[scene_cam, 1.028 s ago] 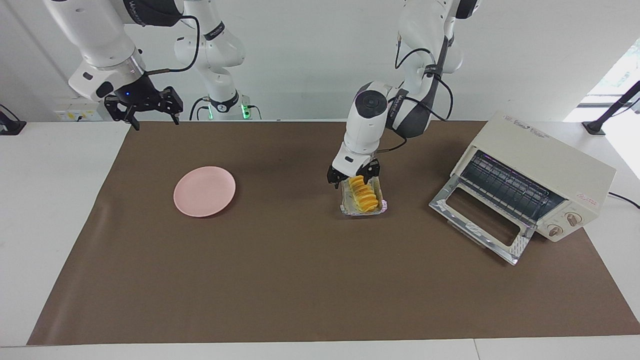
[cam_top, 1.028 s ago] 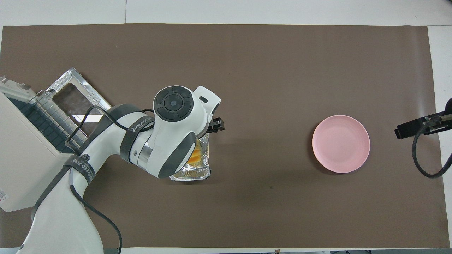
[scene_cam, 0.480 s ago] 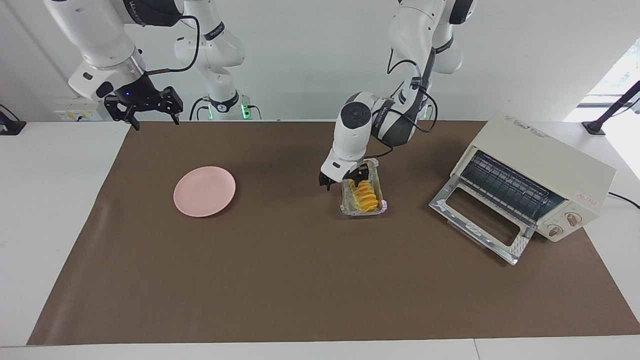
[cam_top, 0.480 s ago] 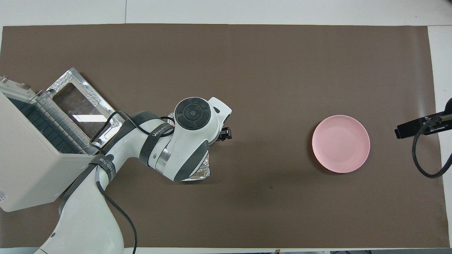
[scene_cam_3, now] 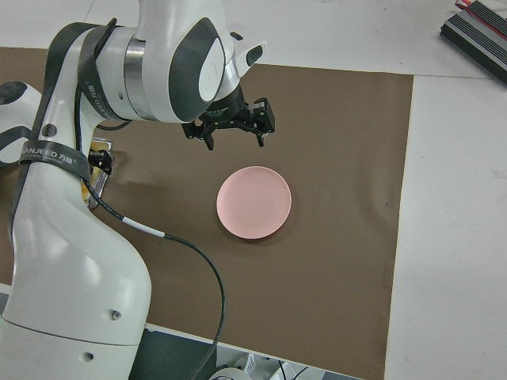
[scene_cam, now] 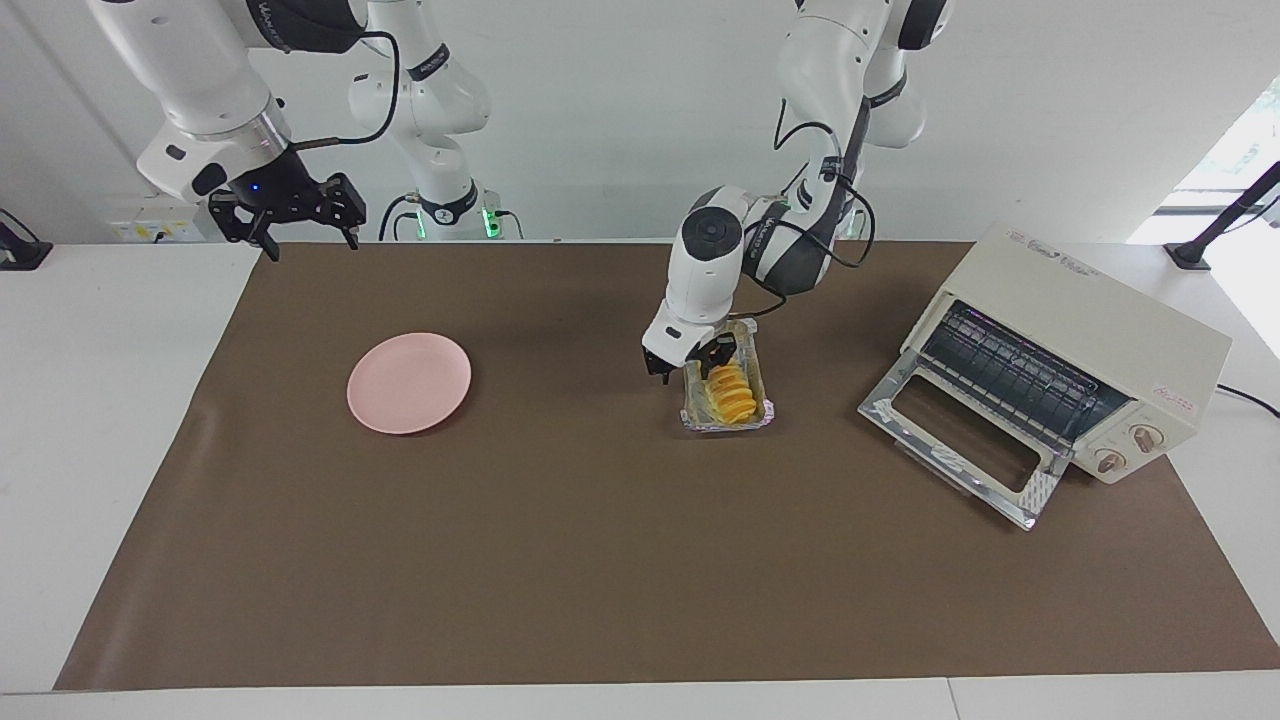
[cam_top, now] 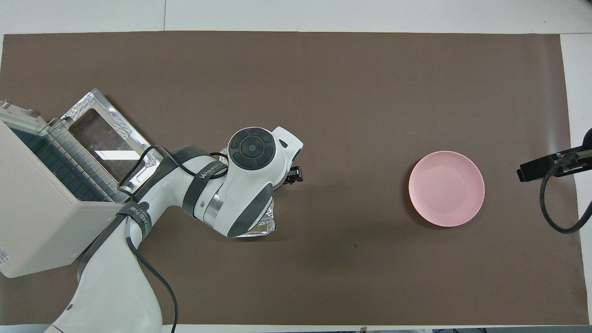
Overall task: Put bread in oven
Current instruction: 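Grasp the foil tray of bread with the left gripper, then lift the foil tray and insert it into the oven with the left gripper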
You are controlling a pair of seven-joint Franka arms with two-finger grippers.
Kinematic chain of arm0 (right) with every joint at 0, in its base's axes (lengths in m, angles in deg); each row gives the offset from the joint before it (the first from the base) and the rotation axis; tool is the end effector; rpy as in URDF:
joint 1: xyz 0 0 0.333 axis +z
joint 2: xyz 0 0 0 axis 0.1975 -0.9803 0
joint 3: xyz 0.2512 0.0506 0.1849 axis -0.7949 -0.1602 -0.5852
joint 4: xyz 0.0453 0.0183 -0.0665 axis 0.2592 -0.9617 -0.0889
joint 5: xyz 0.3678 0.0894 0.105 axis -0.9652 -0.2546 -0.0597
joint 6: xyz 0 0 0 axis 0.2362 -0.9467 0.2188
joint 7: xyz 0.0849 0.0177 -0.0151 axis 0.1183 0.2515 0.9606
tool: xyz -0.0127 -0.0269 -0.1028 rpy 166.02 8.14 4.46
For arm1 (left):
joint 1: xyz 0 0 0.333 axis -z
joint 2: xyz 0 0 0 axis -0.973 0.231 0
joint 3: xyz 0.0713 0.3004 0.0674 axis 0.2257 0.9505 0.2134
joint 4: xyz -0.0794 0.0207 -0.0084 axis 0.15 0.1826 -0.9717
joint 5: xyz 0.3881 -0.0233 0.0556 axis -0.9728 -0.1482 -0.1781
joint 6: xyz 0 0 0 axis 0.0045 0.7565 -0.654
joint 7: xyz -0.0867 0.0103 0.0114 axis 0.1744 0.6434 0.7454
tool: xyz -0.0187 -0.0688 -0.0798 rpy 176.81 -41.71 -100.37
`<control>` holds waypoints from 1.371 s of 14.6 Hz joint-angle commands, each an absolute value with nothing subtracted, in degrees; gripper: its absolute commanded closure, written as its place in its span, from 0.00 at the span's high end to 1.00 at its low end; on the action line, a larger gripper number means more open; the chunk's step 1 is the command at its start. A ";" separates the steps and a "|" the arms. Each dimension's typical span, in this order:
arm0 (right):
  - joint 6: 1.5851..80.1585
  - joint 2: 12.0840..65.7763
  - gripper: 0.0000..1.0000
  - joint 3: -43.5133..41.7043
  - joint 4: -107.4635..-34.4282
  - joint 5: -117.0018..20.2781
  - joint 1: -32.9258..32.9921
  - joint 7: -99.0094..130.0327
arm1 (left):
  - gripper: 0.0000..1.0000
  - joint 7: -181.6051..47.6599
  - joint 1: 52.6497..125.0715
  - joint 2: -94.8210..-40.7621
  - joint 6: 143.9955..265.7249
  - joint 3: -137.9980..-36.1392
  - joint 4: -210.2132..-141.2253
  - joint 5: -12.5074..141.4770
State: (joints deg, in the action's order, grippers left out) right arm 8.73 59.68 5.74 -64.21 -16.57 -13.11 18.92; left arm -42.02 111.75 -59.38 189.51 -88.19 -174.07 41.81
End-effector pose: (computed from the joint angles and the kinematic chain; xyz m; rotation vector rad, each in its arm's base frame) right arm 0.5135 -0.0127 0.6138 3.1144 0.2803 -0.1707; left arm 0.4802 -0.3916 0.3383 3.1249 0.0755 -0.1195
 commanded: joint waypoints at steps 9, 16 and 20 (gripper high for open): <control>7.91 59.81 1.00 4.80 -64.14 -16.37 -14.38 20.35 | 0.00 -42.07 110.22 -61.59 176.47 -82.83 -167.02 41.37; 7.91 59.81 1.00 4.80 -64.14 -16.37 -14.38 20.35 | 0.00 -42.16 93.72 -60.28 174.31 -81.05 -158.89 36.28; 7.91 59.81 1.00 4.80 -64.14 -16.37 -14.38 20.35 | 0.00 -42.25 86.59 -59.83 173.10 -80.88 -158.72 33.20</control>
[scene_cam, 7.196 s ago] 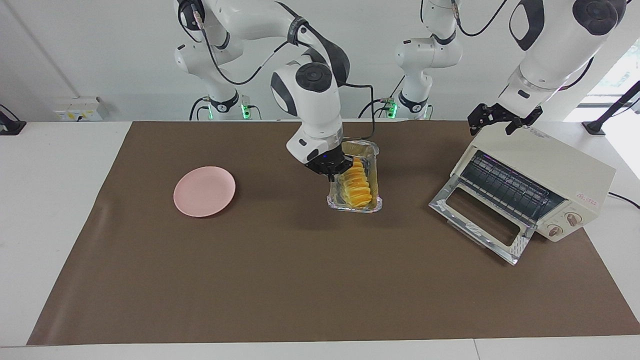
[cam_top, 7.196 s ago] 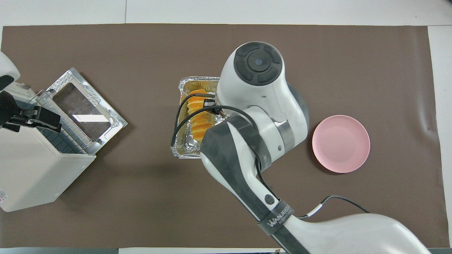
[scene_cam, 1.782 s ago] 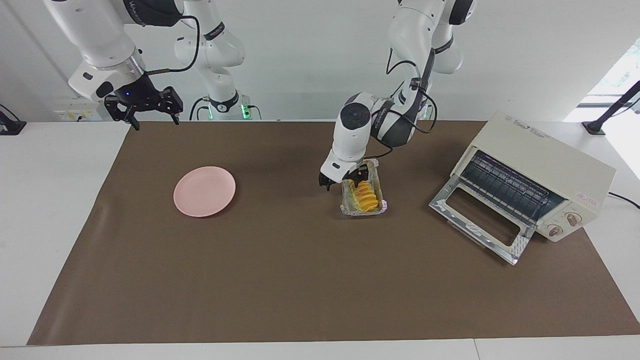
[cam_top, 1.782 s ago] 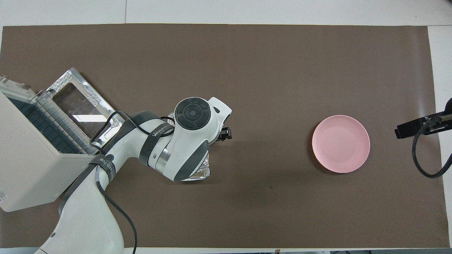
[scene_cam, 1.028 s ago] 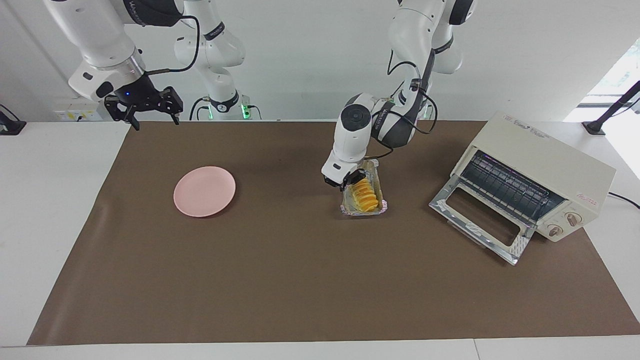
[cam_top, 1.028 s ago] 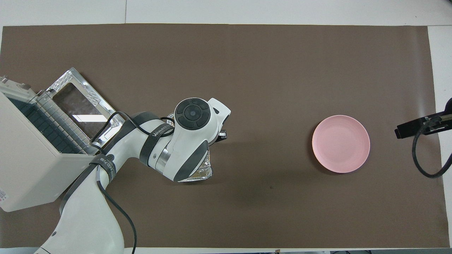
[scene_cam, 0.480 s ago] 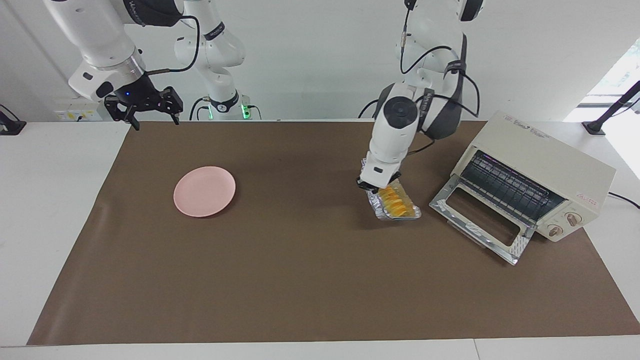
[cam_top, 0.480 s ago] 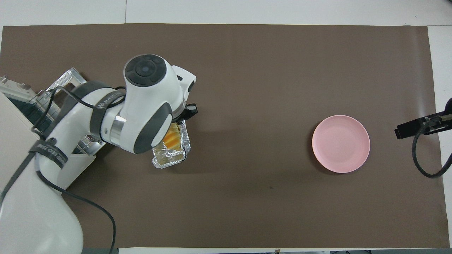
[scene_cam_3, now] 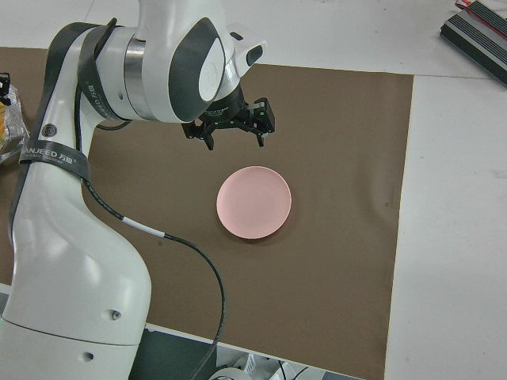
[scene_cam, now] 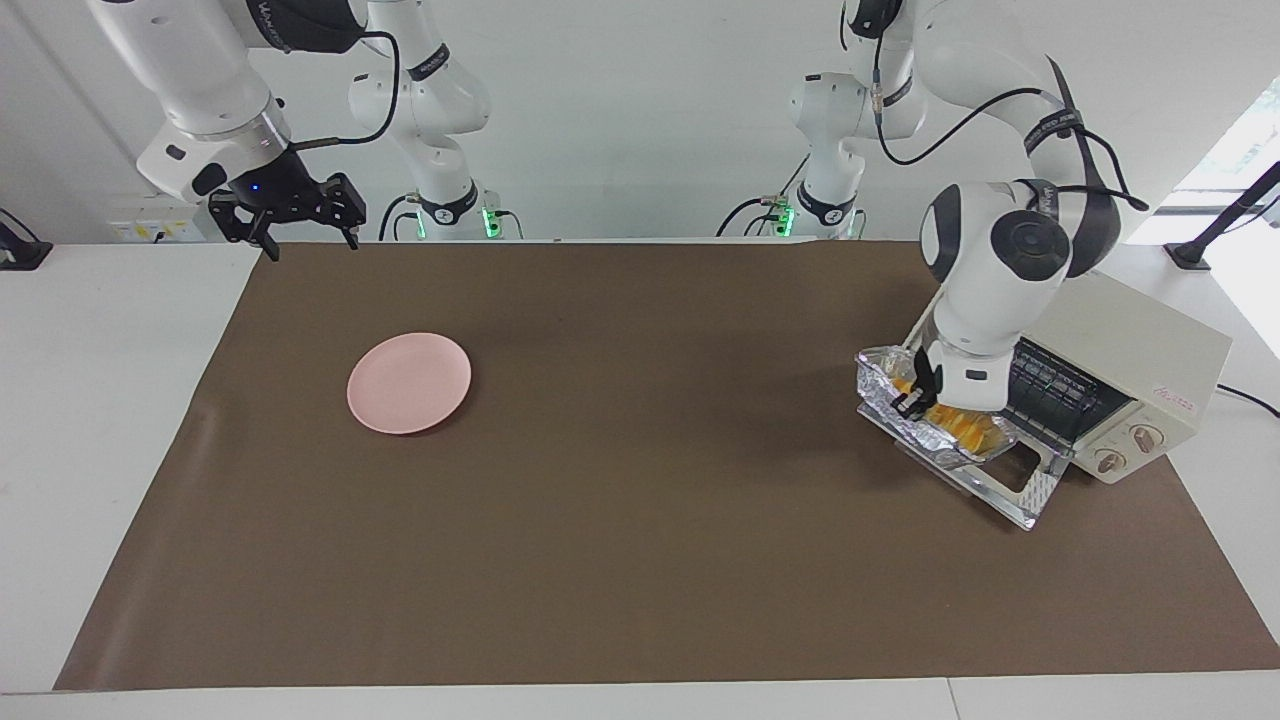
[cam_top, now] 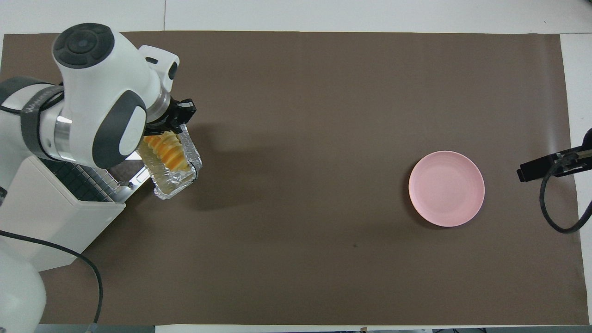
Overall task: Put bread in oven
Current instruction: 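Lift the foil tray and insert it into the oven with the left gripper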
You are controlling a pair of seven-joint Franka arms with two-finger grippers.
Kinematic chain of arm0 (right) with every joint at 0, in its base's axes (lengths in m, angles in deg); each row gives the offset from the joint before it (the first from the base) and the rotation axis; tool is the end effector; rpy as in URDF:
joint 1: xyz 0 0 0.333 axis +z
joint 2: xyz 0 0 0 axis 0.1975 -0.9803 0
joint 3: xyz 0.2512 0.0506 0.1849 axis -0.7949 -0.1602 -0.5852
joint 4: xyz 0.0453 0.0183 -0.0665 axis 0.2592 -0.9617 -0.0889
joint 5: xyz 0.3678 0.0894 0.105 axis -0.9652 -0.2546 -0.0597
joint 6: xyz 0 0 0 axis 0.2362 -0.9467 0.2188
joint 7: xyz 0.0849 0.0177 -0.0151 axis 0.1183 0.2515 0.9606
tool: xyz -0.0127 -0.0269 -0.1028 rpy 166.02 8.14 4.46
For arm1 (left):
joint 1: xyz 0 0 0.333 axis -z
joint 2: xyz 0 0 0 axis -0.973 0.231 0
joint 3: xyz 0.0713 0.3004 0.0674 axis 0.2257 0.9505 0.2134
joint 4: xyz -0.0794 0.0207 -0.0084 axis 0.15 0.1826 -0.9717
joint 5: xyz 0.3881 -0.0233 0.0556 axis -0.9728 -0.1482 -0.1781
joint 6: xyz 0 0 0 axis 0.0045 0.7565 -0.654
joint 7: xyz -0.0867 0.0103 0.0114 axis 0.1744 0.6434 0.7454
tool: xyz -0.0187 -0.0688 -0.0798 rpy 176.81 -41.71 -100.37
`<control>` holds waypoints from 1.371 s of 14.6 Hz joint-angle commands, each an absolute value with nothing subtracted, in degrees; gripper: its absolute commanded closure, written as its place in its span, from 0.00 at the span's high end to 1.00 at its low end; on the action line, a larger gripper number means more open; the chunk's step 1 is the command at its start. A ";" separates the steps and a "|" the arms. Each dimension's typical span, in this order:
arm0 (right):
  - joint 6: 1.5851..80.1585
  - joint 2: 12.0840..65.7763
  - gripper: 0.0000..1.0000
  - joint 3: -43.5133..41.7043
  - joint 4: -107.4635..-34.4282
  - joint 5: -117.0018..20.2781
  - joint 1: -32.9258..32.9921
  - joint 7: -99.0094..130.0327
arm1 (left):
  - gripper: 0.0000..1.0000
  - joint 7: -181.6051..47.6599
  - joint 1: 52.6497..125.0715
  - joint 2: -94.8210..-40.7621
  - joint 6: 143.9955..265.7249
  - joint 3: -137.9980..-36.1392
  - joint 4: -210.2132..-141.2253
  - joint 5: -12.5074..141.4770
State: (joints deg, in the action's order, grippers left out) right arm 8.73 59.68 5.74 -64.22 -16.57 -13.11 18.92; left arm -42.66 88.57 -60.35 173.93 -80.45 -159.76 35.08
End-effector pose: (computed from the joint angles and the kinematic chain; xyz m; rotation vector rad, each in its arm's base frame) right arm 0.5135 -0.0127 0.6137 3.1144 0.2803 -0.1709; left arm 0.6368 -0.0915 0.4413 -2.9355 -0.7849 0.0224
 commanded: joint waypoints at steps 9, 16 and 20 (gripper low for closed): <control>7.91 59.81 1.00 4.80 -64.14 -16.37 -14.38 20.35 | 0.00 -42.34 81.48 -57.99 159.03 -80.96 -151.52 29.15; 7.91 59.81 1.00 4.80 -64.14 -16.37 -14.38 20.35 | 0.00 -42.34 82.01 -55.53 155.51 -80.96 -145.53 28.54; 7.91 59.81 1.00 4.80 -64.14 -16.37 -14.38 20.34 | 0.00 -42.51 82.18 -54.74 153.58 -81.05 -143.35 26.60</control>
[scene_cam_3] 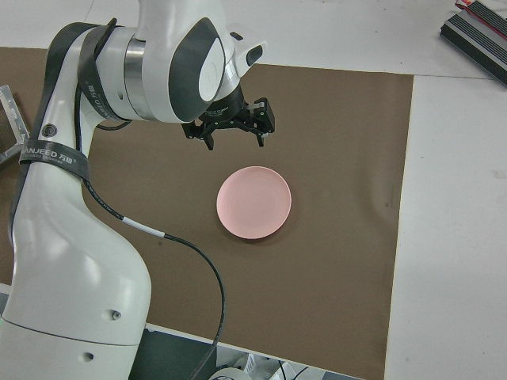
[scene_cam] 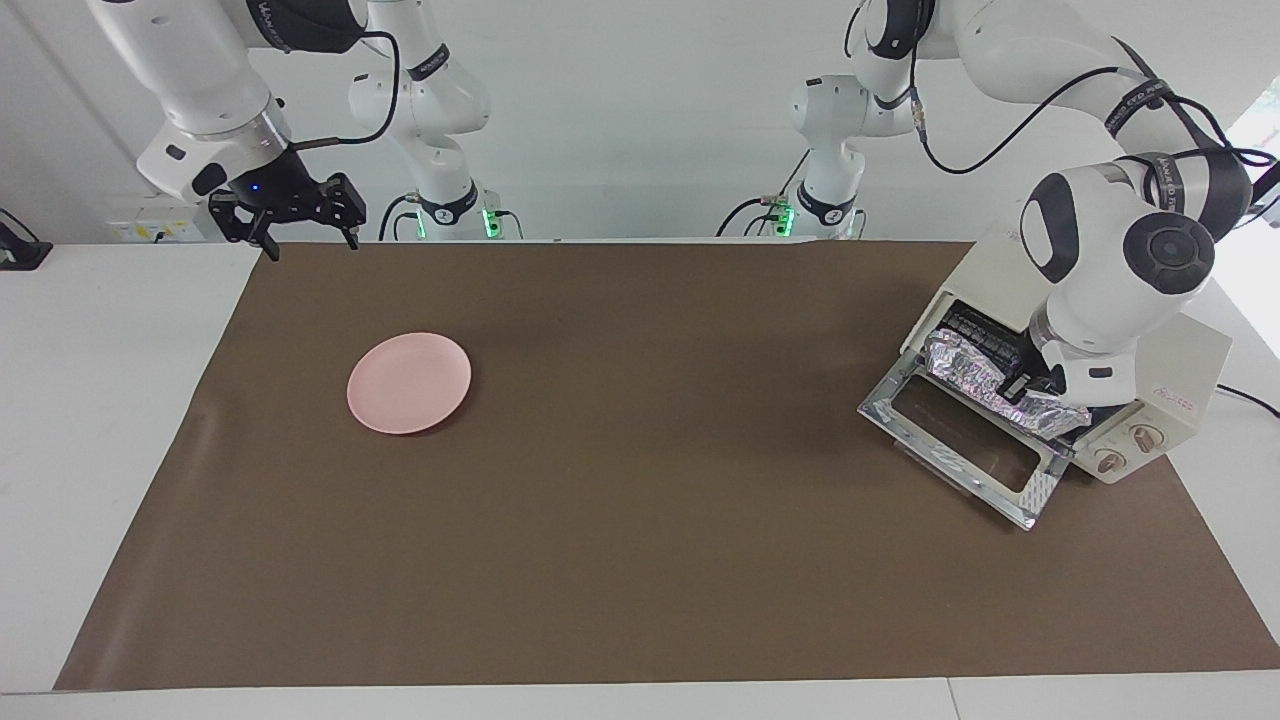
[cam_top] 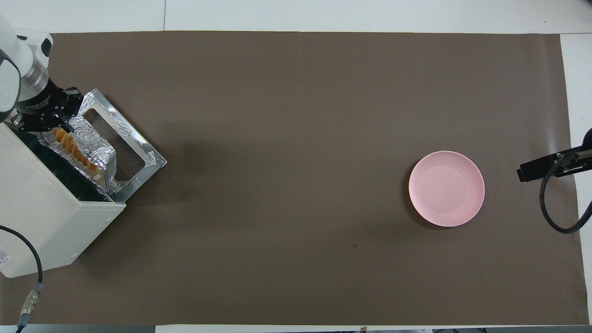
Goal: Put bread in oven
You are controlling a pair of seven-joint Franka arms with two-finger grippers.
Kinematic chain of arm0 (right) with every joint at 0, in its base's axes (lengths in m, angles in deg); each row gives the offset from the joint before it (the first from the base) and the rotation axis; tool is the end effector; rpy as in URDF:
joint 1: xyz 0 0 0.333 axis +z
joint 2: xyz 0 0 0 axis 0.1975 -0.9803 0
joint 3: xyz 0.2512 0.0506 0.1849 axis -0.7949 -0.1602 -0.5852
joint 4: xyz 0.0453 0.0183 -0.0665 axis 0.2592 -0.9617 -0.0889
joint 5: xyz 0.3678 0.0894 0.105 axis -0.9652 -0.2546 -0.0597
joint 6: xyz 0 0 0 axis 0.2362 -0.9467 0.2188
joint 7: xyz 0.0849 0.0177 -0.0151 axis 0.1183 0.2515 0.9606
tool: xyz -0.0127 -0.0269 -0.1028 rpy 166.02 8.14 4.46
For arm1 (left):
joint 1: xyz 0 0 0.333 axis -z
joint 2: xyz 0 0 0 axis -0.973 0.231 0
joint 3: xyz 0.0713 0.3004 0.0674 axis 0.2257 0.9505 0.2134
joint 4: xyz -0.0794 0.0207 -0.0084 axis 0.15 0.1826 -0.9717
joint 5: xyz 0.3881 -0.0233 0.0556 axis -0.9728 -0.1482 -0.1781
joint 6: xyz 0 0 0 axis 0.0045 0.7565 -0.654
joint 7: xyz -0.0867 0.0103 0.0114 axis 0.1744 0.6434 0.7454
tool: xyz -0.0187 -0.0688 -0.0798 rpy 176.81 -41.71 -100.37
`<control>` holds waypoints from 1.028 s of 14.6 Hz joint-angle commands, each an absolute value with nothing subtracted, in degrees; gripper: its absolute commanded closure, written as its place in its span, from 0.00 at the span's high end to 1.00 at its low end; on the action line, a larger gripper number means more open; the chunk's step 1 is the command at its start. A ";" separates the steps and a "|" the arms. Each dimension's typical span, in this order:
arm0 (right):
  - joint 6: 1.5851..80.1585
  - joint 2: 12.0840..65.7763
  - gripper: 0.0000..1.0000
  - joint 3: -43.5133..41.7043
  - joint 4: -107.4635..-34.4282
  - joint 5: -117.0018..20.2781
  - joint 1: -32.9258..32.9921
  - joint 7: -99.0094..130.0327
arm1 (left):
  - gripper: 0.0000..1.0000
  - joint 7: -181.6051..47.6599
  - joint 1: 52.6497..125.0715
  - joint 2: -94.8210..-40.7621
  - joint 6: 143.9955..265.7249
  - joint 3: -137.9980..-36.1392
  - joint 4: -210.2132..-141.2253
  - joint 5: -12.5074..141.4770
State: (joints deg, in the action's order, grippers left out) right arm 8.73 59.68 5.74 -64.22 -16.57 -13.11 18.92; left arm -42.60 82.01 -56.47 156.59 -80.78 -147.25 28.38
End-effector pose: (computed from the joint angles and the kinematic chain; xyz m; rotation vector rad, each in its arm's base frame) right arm 0.5135 -0.0127 0.6137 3.1144 0.2803 -0.1709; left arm 0.6485 -0.0090 0.4788 -2.7224 -0.8972 0.1699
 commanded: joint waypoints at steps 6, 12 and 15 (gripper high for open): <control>7.91 59.81 1.00 4.80 -64.14 -16.37 -14.38 20.35 | 0.00 -43.21 83.15 -53.15 150.76 -81.40 -140.95 22.92; 7.91 59.72 1.00 4.80 -64.14 -16.37 -14.38 20.35 | 0.00 -46.91 83.85 -55.61 151.38 -81.40 -147.55 20.89; 7.91 59.81 1.00 4.80 -64.14 -16.37 -14.38 20.35 | 0.00 -46.82 84.55 -55.88 153.65 -81.40 -150.10 20.80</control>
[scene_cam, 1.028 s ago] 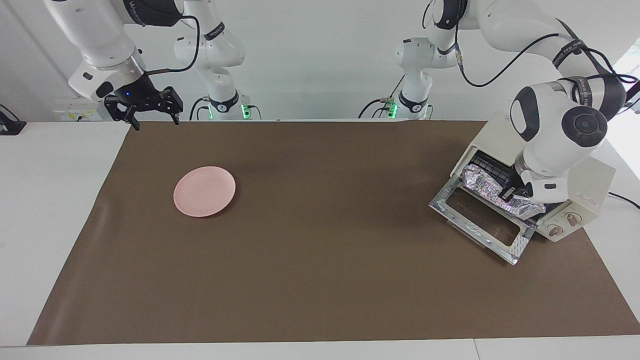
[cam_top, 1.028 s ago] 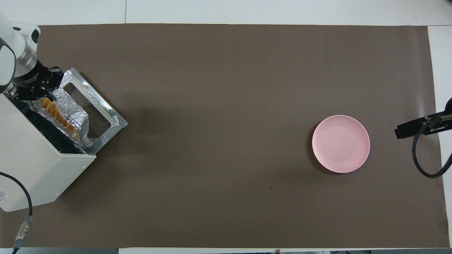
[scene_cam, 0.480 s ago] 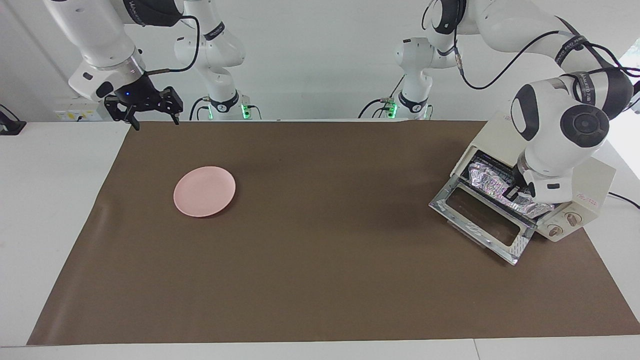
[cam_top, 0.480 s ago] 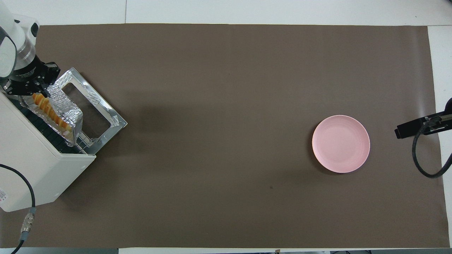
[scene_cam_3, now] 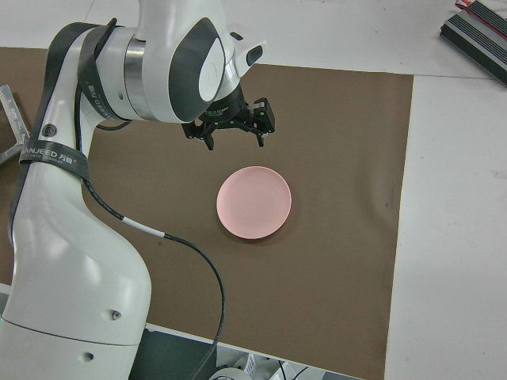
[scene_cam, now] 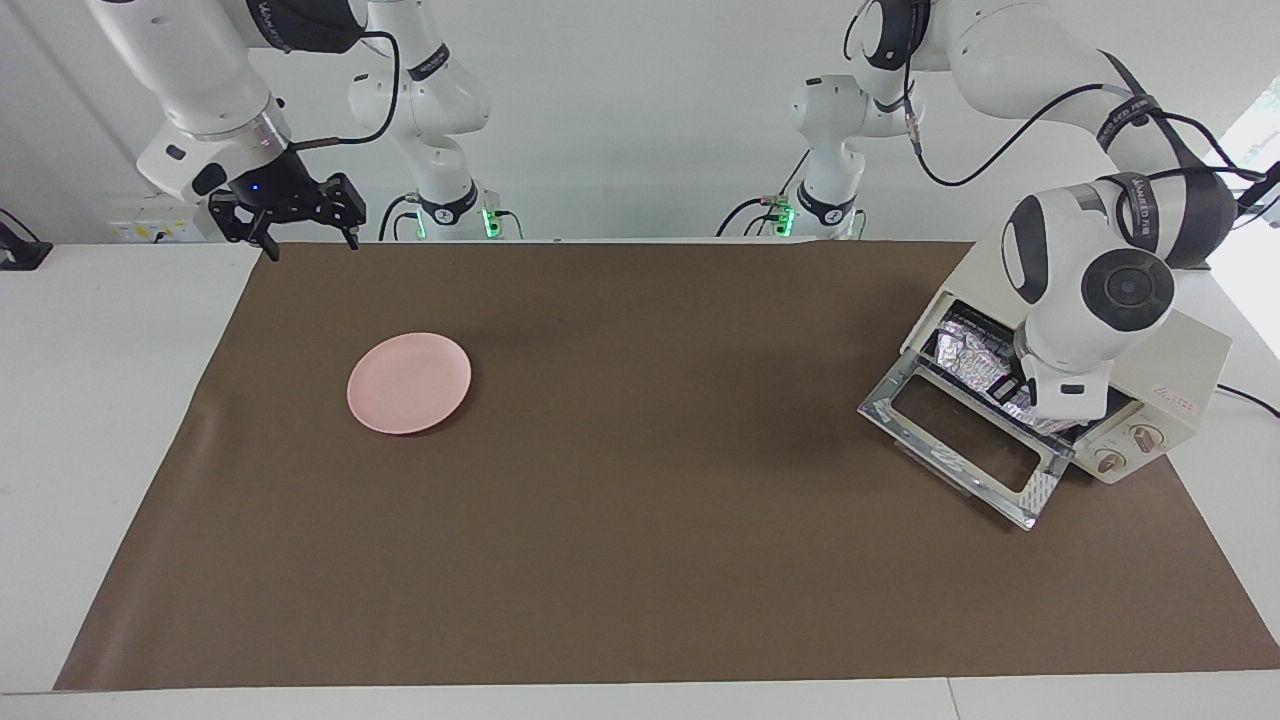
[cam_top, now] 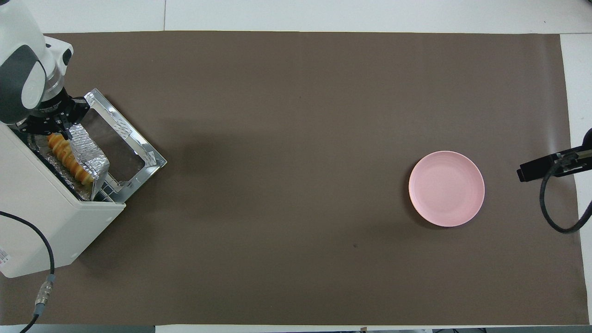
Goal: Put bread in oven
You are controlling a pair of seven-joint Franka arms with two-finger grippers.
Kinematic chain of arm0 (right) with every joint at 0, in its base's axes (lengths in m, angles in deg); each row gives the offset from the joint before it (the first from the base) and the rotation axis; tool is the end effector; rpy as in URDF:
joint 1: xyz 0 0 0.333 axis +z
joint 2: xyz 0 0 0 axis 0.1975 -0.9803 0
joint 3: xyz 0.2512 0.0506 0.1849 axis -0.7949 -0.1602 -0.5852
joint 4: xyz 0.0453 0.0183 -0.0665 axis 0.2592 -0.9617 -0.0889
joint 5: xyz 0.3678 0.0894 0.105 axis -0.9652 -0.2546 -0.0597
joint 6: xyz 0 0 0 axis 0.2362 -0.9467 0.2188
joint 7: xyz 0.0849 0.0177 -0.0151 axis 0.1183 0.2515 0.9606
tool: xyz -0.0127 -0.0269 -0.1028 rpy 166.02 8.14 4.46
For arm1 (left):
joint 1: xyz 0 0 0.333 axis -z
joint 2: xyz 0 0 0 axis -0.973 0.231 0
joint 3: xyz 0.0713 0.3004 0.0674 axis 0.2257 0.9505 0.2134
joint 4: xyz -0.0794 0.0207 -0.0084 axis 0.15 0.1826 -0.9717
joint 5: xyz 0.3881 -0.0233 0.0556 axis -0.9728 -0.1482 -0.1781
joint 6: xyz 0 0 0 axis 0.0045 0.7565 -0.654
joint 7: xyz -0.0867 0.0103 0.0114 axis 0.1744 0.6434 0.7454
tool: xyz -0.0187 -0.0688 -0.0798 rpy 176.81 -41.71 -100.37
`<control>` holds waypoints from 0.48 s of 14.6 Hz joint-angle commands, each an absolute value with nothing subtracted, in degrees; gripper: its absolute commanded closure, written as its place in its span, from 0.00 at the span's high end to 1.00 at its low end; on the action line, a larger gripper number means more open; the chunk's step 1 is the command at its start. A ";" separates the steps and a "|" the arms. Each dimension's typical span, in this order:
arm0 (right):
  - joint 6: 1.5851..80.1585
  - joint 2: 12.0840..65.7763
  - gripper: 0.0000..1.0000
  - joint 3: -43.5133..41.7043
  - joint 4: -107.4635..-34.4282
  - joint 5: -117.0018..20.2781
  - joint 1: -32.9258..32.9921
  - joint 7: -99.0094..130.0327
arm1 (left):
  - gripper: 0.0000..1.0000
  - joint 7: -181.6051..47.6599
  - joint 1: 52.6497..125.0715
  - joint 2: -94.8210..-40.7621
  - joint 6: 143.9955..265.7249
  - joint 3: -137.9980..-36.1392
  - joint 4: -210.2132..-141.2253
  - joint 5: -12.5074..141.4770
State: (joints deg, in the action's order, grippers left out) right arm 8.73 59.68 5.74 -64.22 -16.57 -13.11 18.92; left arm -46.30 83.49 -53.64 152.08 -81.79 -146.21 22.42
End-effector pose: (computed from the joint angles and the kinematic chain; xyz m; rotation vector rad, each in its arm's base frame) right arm 0.5135 -0.0127 0.6137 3.1144 0.2803 -0.1709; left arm 0.6483 -0.0232 0.4533 -2.6353 -0.7086 0.2598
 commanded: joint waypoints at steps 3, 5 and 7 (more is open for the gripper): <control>7.91 59.81 1.00 4.80 -64.14 -16.37 -14.38 20.35 | 0.00 -46.82 84.38 -57.80 160.06 -81.40 -155.44 20.98; 7.91 59.72 1.00 4.80 -64.22 -16.37 -14.38 20.26 | 0.00 -46.65 84.29 -59.82 164.10 -81.23 -160.89 20.98; 7.91 59.81 1.00 4.80 -64.14 -16.37 -14.38 20.35 | 0.00 -46.64 83.94 -60.80 164.65 -81.05 -163.20 20.72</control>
State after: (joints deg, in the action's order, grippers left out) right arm 8.73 59.67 5.74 -64.22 -16.57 -13.11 18.92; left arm -46.30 84.01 -56.58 161.90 -81.47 -156.73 22.32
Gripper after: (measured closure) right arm 0.000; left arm 0.987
